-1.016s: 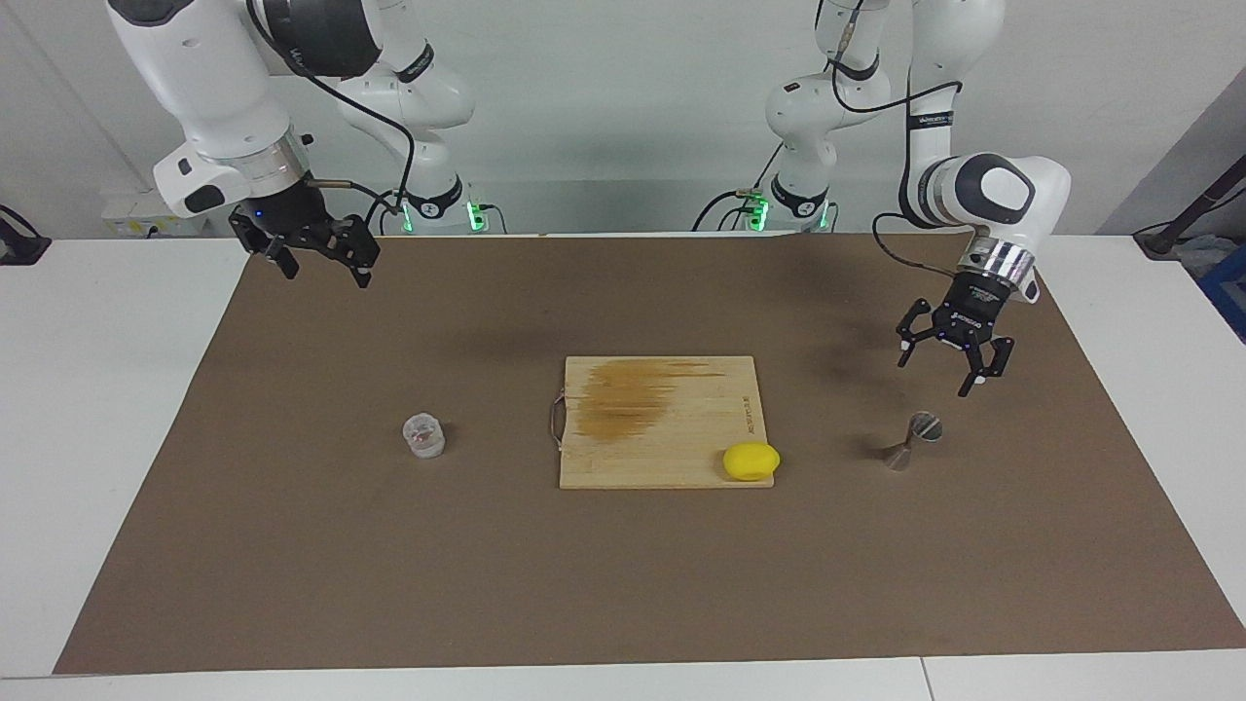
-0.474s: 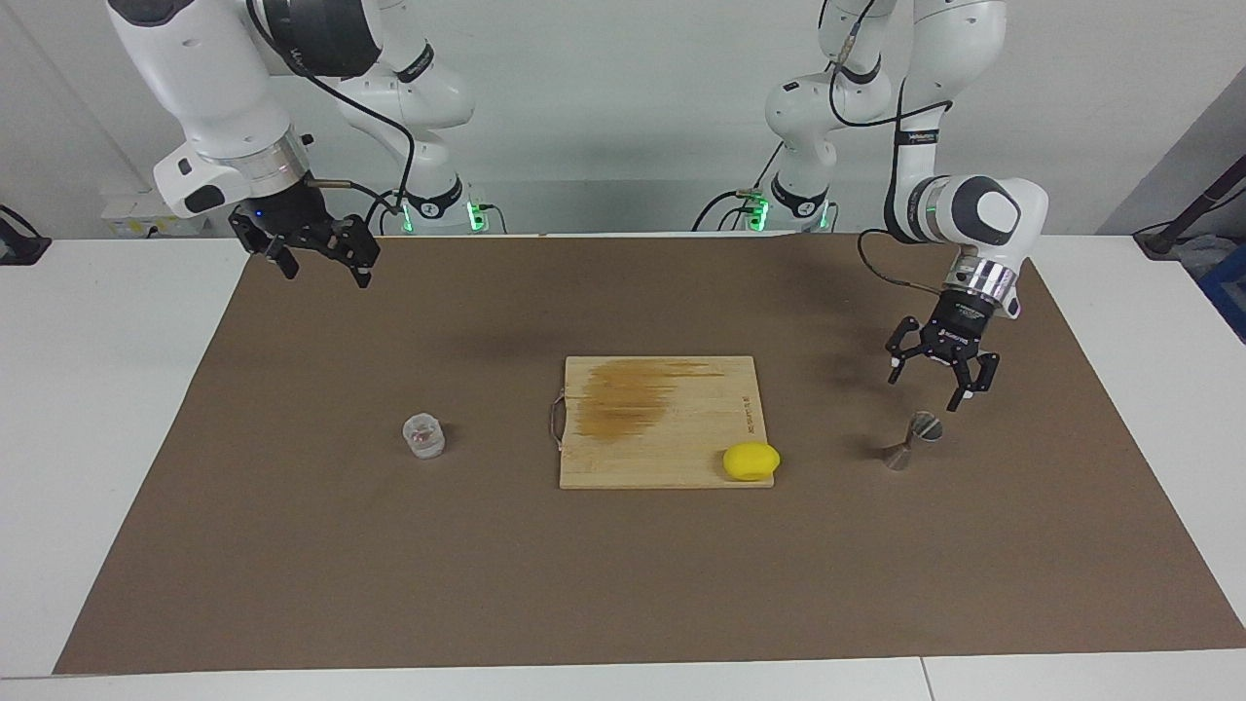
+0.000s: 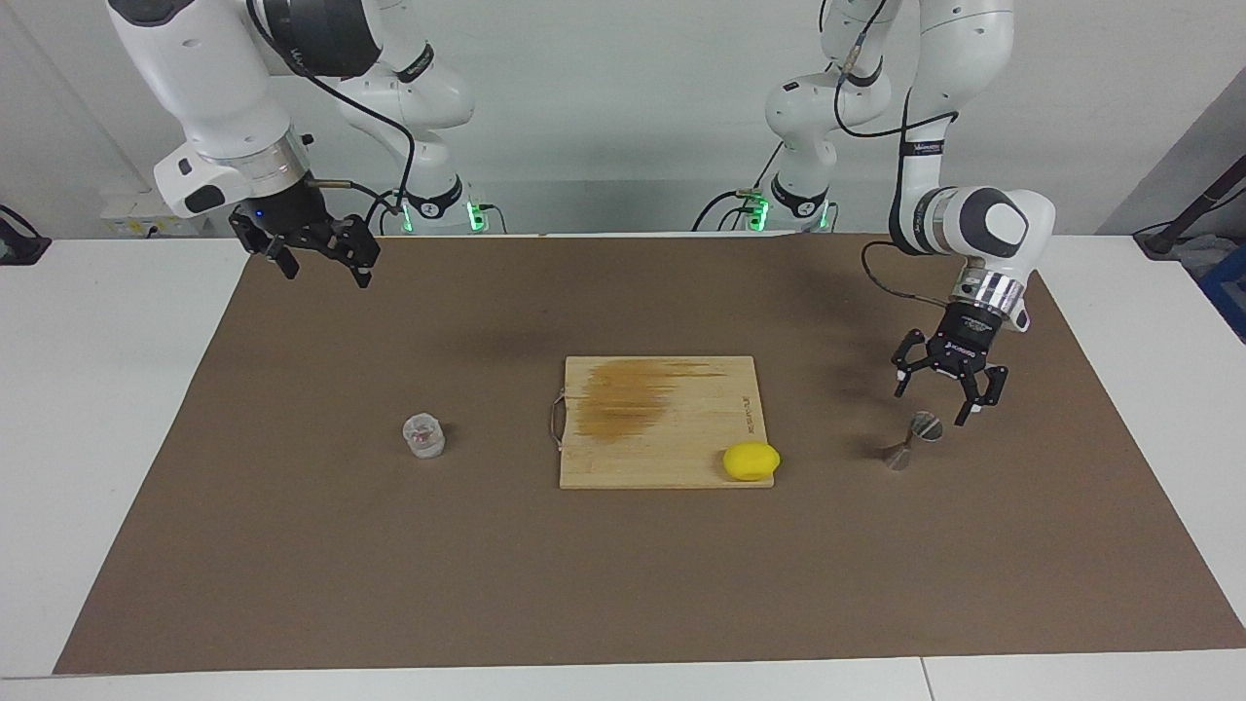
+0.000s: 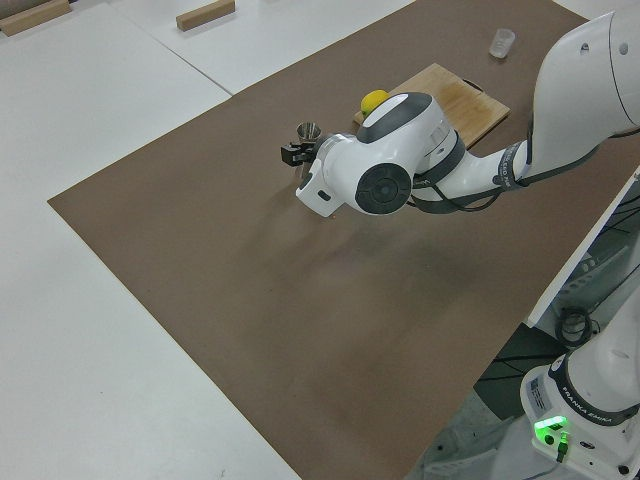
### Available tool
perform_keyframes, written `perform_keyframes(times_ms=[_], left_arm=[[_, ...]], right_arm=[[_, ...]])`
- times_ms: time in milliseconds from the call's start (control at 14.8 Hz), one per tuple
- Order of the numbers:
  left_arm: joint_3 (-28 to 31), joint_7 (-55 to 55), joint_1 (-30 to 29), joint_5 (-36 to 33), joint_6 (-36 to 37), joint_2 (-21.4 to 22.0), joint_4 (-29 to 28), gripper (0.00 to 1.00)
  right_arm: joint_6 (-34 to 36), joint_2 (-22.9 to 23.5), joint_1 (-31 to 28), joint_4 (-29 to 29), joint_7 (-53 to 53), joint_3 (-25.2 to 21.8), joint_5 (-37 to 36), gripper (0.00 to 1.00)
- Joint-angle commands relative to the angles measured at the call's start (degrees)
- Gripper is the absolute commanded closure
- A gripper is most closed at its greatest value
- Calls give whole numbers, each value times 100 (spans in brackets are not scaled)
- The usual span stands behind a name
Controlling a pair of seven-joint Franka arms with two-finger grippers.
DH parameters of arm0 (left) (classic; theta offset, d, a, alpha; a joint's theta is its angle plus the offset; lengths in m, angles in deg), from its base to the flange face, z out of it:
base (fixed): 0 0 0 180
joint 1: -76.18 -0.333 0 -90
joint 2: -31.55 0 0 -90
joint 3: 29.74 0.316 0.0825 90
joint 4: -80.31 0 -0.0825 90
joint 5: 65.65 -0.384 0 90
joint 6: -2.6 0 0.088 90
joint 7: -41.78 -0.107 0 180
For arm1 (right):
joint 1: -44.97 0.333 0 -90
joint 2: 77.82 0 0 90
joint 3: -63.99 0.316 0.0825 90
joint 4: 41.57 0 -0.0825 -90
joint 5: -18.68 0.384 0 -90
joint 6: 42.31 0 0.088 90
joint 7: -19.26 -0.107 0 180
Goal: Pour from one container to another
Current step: 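Move the left gripper toward the small metal cup, then close the left gripper around the small metal cup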
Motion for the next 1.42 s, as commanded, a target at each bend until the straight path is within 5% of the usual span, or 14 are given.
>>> perform_keyframes(times_ms=[0,474,813,1355], left_arm=[[4,-137,60,314,-206,-167,211,1],[-5,-146,350,473,-558,-404,432,2],[-5,-146,358,473,-619,-413,449,14],[4,-146,349,473,-566,-396,440,20]], right_arm=[[-27,-145,-29,-159,55,14,80,0],[-27,-145,-29,-168,37,14,80,0],[-18,-145,-29,-177,37,14,80,0],[-27,-154,-29,-177,37,14,80,0]])
